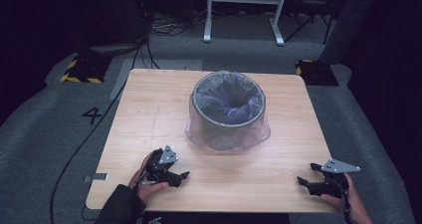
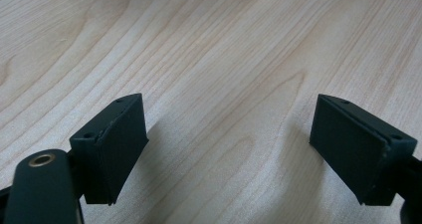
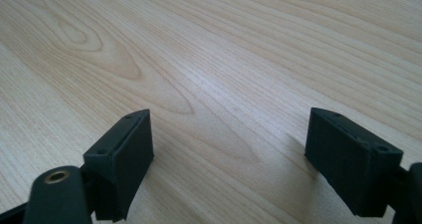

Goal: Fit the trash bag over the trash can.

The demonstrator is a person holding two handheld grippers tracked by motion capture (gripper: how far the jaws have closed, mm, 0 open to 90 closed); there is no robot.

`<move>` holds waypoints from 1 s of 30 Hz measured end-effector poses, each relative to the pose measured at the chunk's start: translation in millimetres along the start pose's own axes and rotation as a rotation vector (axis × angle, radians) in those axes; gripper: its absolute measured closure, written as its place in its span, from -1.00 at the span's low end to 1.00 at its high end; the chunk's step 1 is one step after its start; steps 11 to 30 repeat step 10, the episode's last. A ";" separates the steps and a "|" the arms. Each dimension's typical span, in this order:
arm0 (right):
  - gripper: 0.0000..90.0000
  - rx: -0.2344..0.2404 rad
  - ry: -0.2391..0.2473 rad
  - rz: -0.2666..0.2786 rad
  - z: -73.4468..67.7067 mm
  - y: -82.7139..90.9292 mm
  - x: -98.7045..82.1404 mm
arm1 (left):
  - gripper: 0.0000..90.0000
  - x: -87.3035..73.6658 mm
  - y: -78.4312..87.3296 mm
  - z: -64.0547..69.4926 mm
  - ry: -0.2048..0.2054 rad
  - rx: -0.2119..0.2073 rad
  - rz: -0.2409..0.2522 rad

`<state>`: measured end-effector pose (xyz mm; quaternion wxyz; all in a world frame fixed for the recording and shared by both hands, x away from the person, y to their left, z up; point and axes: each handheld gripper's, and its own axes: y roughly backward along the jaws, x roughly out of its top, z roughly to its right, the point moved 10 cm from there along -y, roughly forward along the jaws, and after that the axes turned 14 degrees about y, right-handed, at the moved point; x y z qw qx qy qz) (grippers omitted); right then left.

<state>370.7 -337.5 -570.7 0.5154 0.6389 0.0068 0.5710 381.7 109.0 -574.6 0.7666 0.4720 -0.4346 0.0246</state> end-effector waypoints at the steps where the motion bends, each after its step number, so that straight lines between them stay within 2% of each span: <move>1: -0.58 0.000 0.000 0.000 0.0 0.0 0.0 | -0.68 0.0 0.0 -0.1 0.000 0.001 0.000; 30: -0.58 0.001 0.000 0.001 0.0 -0.2 0.1 | -0.68 0.1 -0.1 0.0 -0.001 -0.001 0.000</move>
